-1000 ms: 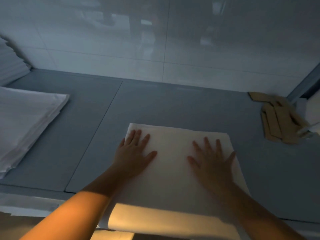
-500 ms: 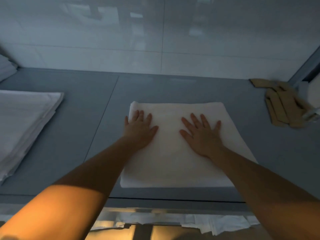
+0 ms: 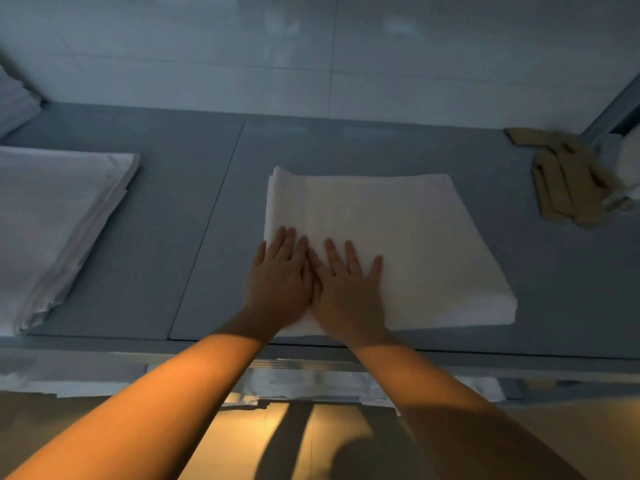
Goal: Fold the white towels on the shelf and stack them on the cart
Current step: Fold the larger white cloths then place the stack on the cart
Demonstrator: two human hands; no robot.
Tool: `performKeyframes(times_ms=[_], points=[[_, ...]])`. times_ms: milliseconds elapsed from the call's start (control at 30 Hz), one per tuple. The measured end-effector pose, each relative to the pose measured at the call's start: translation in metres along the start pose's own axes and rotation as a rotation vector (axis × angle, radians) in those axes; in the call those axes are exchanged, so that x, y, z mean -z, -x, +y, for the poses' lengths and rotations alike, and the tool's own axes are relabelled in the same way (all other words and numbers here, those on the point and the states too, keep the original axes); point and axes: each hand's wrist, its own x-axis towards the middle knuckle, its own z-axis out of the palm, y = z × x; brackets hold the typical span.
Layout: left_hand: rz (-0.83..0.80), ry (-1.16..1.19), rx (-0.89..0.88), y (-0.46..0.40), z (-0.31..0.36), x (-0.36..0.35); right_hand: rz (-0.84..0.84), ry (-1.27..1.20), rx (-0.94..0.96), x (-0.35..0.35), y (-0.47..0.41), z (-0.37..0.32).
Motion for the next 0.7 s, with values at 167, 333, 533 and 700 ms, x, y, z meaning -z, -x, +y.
performKeyframes(times_ms=[167, 333, 533, 700], points=[[-0.034, -0.034, 0.058, 0.000, 0.001, 0.000, 0.072, 0.063, -0.039, 0.007, 0.011, 0.063], [-0.025, -0.060, 0.075, 0.002, 0.007, 0.000, 0.096, 0.125, -0.177, 0.017, 0.030, 0.144], [-0.011, 0.000, 0.119, 0.006, 0.016, -0.005, -0.041, 0.043, -0.384, 0.022, 0.001, 0.166], [-0.022, 0.048, 0.130, 0.005, 0.016, -0.006, -0.039, 0.023, -0.280, 0.018, -0.022, 0.105]])
